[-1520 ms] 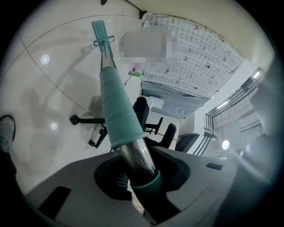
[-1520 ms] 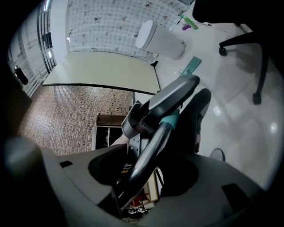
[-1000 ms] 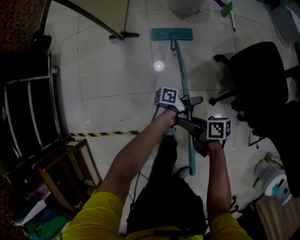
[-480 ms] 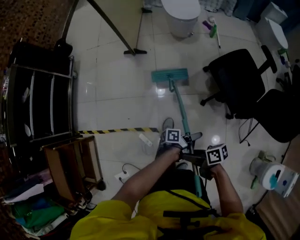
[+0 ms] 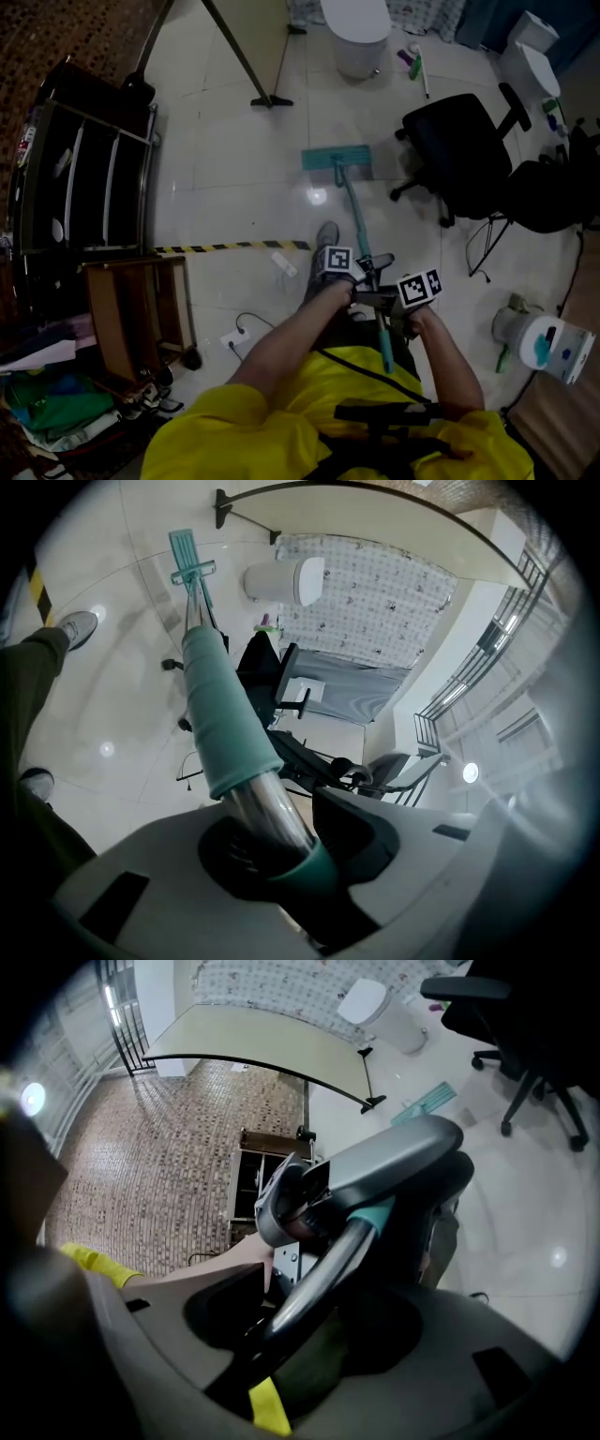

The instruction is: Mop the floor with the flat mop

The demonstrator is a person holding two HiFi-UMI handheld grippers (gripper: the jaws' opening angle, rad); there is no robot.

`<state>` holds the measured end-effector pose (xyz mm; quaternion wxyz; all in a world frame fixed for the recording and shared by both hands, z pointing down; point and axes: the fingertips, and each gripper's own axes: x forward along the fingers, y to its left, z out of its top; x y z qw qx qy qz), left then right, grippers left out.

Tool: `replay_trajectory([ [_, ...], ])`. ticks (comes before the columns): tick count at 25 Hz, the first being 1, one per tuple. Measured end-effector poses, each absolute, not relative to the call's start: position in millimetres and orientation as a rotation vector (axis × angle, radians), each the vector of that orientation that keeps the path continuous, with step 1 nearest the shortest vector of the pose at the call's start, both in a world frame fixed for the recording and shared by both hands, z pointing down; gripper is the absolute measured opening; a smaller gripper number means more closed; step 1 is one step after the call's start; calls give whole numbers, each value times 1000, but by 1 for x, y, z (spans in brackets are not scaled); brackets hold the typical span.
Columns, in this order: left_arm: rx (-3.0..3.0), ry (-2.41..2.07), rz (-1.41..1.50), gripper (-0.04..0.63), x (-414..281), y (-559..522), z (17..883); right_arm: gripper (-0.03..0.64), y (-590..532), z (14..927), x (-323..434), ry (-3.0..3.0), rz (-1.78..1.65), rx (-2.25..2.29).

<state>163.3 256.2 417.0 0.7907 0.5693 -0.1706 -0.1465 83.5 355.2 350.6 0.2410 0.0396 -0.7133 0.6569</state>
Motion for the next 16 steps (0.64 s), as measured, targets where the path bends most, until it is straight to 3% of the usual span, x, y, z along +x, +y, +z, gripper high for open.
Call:
replay_trajectory([
  [16,1174,-374,-358,97,141,253,459,261,354,391,64,-1874,1822,72],
])
